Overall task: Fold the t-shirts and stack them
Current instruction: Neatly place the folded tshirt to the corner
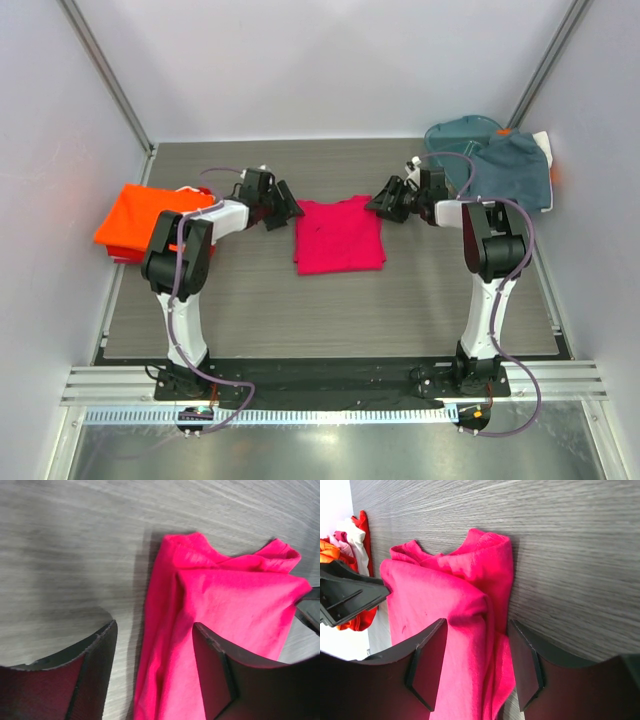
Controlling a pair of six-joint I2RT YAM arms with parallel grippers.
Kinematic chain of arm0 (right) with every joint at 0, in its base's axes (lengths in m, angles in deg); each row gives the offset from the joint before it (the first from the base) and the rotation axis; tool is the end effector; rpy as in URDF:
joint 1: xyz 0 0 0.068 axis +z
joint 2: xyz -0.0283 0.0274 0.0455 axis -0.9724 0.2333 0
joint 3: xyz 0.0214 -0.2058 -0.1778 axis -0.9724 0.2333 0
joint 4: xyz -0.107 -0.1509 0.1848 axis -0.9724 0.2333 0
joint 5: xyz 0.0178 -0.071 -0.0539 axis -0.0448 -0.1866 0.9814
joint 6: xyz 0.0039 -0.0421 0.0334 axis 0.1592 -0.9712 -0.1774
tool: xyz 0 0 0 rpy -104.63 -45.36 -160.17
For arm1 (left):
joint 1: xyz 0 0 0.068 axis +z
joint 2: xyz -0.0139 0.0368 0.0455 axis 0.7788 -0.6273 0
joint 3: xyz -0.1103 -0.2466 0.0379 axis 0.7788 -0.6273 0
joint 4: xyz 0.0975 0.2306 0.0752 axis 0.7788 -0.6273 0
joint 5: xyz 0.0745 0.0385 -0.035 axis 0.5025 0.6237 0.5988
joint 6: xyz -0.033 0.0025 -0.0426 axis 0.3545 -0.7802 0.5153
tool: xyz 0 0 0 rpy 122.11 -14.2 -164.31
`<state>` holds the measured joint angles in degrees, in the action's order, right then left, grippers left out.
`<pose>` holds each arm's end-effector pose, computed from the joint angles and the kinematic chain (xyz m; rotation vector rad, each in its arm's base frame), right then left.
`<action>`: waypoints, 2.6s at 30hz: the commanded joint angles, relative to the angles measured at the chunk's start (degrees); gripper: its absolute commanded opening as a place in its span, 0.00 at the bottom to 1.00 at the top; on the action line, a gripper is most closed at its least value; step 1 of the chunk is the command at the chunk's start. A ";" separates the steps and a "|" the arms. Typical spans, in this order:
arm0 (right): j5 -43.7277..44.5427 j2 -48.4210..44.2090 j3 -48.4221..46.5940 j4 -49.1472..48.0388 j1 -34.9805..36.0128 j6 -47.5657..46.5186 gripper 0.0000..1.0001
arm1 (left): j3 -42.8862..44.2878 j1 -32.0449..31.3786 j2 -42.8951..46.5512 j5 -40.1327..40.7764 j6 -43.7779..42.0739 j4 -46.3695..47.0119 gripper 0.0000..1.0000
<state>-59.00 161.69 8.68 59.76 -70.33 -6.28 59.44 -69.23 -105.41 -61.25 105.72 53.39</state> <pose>0.4245 0.0673 0.1254 0.1833 2.3087 1.0789 0.4001 -0.1380 0.1564 -0.4758 2.4385 -0.7350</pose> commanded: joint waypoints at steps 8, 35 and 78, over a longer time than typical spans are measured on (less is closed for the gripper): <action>3.71 6.07 -0.52 7.59 0.94 -1.24 0.54 | 3.68 0.24 -7.00 -2.95 2.15 2.01 0.48; 11.00 -25.90 10.19 4.69 10.78 3.24 0.01 | -1.40 3.85 17.93 -3.65 0.93 -5.70 0.00; 33.93 4.04 -55.53 20.07 53.15 4.91 0.01 | 39.98 46.56 28.33 24.83 -8.92 -55.92 0.00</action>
<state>-27.09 165.62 -42.44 79.52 -16.85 -0.21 97.01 -24.21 -76.80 -40.61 95.58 -11.52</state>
